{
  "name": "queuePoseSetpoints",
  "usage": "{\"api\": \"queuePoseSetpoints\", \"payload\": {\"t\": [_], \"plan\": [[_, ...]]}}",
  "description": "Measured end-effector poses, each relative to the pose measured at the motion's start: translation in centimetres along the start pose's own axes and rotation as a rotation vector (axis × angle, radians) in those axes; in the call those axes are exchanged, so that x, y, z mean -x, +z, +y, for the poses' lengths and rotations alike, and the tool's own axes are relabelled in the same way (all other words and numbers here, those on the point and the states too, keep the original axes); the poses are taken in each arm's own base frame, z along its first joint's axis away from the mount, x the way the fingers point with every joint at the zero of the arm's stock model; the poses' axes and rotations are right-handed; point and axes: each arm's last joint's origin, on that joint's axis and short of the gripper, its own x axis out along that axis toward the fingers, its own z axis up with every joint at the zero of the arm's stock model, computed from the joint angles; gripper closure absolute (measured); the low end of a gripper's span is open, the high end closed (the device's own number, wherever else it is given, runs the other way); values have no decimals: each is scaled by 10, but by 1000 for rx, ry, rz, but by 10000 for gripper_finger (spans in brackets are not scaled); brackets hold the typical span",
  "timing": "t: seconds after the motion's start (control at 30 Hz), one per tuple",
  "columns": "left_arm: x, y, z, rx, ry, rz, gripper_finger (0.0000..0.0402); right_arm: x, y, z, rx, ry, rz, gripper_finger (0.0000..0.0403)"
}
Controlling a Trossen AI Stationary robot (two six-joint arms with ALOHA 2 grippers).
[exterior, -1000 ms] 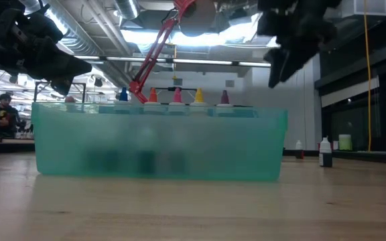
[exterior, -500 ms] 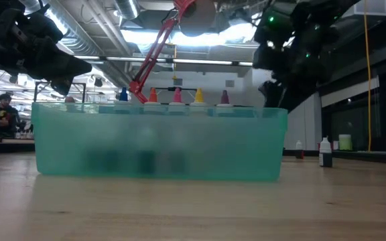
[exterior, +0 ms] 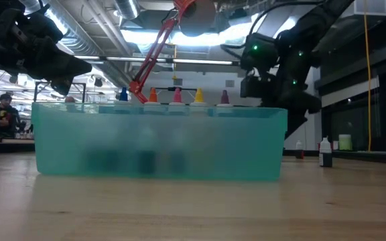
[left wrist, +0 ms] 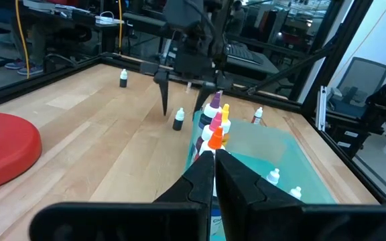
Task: Pick & Place food coloring
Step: Put the small black bottle into the green bin
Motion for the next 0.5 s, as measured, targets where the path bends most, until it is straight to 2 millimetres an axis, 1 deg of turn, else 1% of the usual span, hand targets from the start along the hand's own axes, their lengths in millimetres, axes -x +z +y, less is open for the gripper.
{"api": "queuePoseSetpoints", "payload": {"t": [0.13, 0.27, 0.37, 0.5], "plan": [[0, 0, 0, 0, 0, 0, 389, -8, 2, -2, 8, -6, -13, 117], [0, 0, 0, 0, 0, 0, 392, -9, 2, -2, 8, -8, -17, 126], [0, 0, 0, 0, 0, 0, 393, -9, 2, -2, 6, -7, -13, 148], [0, 0, 0, 0, 0, 0, 390, -9, 2, -2, -2, -5, -10, 191]]}}
